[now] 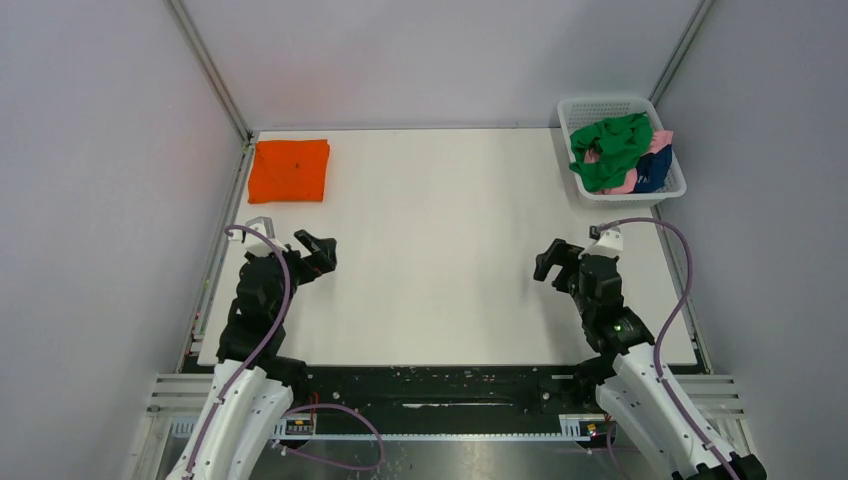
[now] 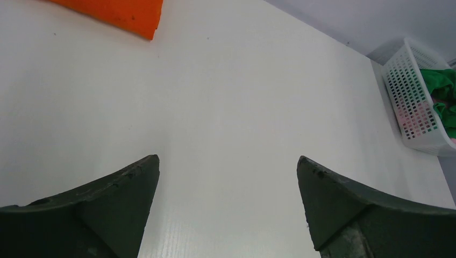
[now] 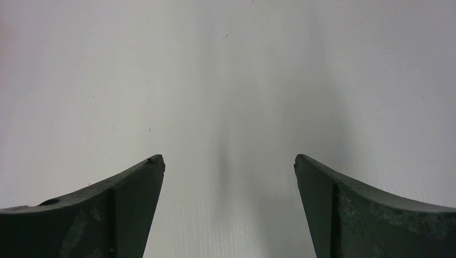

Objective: Fold and stack the t-shirts
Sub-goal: Grab crumpled tshirt from bin with the right arm

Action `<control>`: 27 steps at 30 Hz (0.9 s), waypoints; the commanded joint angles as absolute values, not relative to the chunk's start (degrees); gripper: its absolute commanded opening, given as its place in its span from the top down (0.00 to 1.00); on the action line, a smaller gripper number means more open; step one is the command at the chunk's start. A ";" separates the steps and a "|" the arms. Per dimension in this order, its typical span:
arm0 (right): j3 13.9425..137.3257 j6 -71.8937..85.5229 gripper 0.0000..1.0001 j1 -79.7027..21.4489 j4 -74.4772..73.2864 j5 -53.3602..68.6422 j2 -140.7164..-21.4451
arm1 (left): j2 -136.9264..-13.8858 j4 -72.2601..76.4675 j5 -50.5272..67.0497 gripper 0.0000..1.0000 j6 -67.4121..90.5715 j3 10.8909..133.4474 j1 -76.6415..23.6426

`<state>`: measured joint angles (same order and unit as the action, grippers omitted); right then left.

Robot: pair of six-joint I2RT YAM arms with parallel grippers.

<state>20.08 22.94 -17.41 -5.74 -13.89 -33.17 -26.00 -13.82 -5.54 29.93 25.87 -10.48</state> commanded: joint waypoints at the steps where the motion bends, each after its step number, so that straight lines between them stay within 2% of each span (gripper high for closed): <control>1: 24.61 21.88 0.00 -17.32 -5.37 -14.15 -34.79 | -26.38 -11.92 -4.98 0.01 30.32 27.02 -10.55; 6: 37.14 17.38 0.01 -15.88 -7.26 -17.01 -44.87 | -27.00 -12.00 -4.97 0.01 30.25 27.45 -10.50; 10: 52.17 22.71 0.01 -4.72 -13.02 -8.30 -59.07 | -27.47 -12.51 -5.57 0.01 30.16 27.94 -10.55; 14: 67.81 25.07 0.00 2.13 -18.14 -7.31 -75.54 | -28.43 -10.05 -3.76 0.01 31.33 26.77 -10.55; 20: 90.55 23.81 0.01 6.13 -26.57 -8.83 -98.82 | -30.98 -10.66 -6.47 0.01 31.95 27.77 -10.54; 27: 111.23 23.90 0.08 7.67 -29.03 -11.40 -117.55 | -32.26 -10.49 -7.60 0.01 31.74 28.11 -10.54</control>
